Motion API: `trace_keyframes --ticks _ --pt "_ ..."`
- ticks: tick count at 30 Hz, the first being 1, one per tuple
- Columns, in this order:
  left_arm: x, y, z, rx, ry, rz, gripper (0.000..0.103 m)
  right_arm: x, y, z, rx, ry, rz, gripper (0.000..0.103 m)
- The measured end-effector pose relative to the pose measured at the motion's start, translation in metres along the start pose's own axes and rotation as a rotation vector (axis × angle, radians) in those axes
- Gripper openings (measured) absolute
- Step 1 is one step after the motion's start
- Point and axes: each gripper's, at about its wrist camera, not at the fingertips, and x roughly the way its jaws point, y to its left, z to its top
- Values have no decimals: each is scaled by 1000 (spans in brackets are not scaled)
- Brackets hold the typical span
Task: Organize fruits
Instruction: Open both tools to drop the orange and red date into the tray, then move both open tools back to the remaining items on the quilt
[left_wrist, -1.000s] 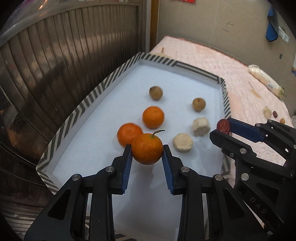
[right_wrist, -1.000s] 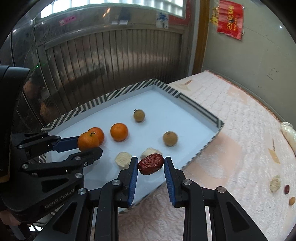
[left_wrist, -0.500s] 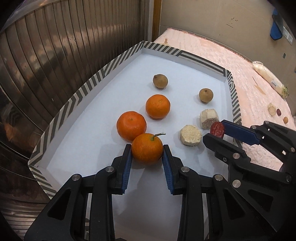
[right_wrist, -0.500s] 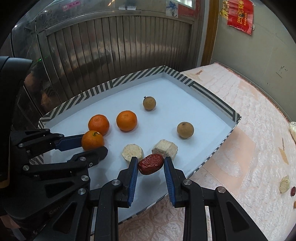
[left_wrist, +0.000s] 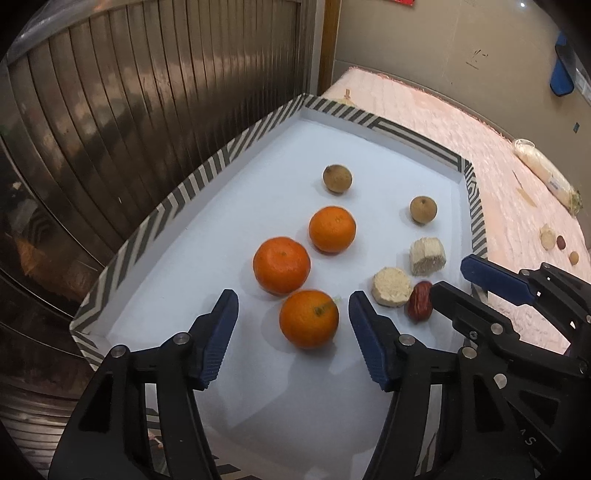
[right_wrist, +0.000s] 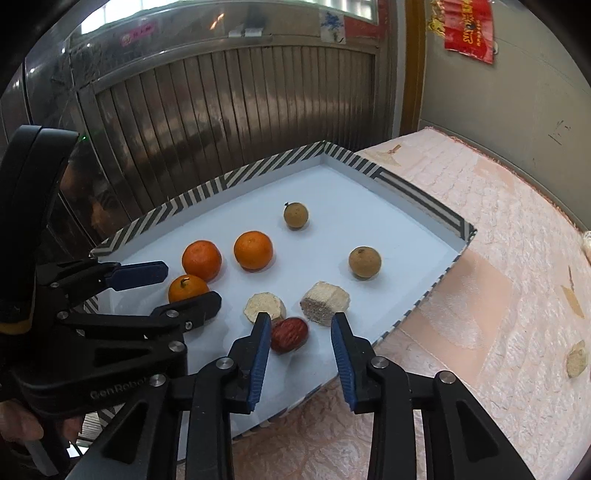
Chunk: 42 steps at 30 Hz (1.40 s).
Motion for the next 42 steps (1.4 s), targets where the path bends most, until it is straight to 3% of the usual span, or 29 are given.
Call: trace_keyframes --ticks 22,32,42 --pt "-16 -31 13 18 -72 10 63 -25 -21 -3 69 -60 -69 39" --pt "-13 -78 21 81 -82 -30 63 -44 -54 -15 129 -74 -125 40" --pt "-7 -140 29 145 -79 -86 63 -66 -112 -41 243 -66 -199 41"
